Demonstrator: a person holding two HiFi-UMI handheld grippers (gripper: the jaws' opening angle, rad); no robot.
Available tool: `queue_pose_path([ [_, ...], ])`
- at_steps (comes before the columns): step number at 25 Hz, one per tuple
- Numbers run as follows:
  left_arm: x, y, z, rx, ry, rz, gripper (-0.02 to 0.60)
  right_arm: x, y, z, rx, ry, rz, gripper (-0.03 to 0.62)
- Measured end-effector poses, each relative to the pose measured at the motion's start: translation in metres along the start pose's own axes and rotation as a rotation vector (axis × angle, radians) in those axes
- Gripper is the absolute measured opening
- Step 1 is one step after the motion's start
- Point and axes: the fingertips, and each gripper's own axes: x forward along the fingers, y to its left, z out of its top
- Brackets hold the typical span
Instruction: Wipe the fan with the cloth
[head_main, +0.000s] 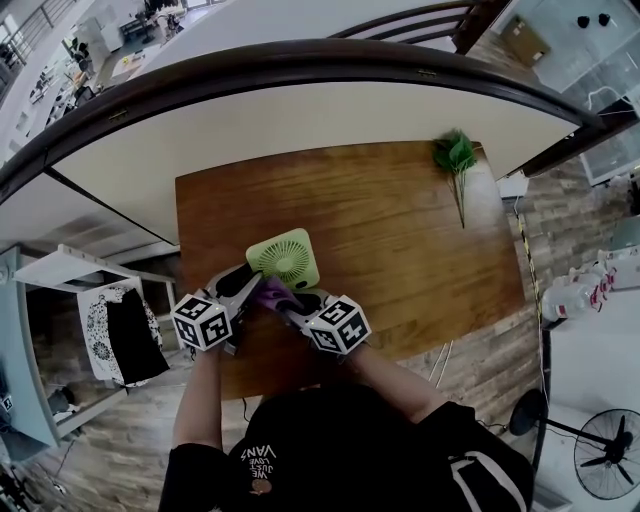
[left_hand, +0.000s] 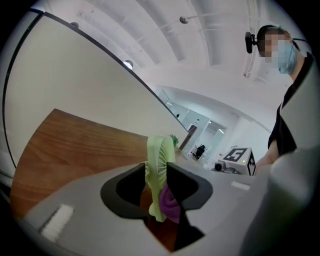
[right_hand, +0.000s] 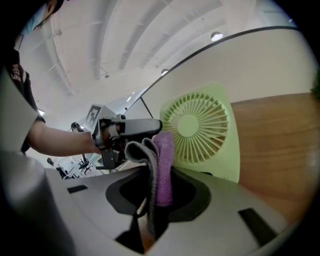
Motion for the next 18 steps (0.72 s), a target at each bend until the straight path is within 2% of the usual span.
queue_pose_path([
  [7, 0.004, 0.004, 0.000, 0.031, 0.025, 0.013, 0.108, -0.021, -0.030, -0.002, 0.049, -0.005, -0.051, 0.100],
  [18, 0.003, 0.005, 0.000, 0.036, 0.028, 0.012, 0.104, -0.072, -0.085, -0.017, 0.149, -0.031, -0.211, 0.101],
])
